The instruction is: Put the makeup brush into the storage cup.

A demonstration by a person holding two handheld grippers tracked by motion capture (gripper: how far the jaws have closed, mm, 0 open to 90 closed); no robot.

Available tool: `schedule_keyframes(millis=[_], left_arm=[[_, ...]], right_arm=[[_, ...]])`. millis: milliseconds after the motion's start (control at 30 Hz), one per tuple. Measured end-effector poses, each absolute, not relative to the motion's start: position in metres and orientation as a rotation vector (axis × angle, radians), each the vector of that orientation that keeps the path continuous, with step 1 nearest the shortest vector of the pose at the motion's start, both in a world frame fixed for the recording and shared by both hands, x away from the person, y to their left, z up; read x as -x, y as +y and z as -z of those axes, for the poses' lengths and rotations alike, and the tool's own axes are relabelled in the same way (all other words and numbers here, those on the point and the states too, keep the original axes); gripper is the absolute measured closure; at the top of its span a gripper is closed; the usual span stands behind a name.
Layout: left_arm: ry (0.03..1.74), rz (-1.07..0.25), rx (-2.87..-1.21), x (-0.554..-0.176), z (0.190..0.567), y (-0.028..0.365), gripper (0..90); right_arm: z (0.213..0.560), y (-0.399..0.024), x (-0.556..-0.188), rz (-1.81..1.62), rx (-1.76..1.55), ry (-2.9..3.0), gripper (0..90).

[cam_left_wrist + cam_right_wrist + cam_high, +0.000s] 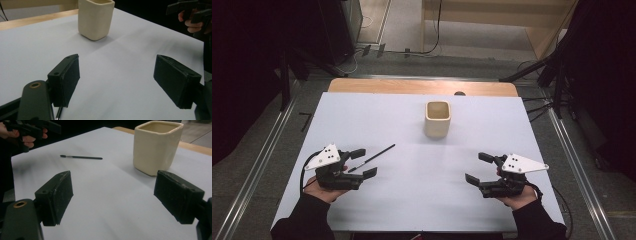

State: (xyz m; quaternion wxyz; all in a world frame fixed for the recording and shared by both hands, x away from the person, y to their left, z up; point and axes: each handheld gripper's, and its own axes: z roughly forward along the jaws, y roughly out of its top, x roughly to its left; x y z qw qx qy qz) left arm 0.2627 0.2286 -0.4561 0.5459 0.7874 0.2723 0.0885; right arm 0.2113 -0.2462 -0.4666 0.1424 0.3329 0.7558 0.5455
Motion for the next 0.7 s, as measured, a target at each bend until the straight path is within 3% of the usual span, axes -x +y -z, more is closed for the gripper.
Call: schedule_keyframes(millis=[700], left_arm=[[0.649,-0.210,-1.866,-0.2627,0.4501,0.2300,21.8]], right_arm=[[0.4647,-0.2491,-0.2126,-1.583,-0.951,2.182,16.8]])
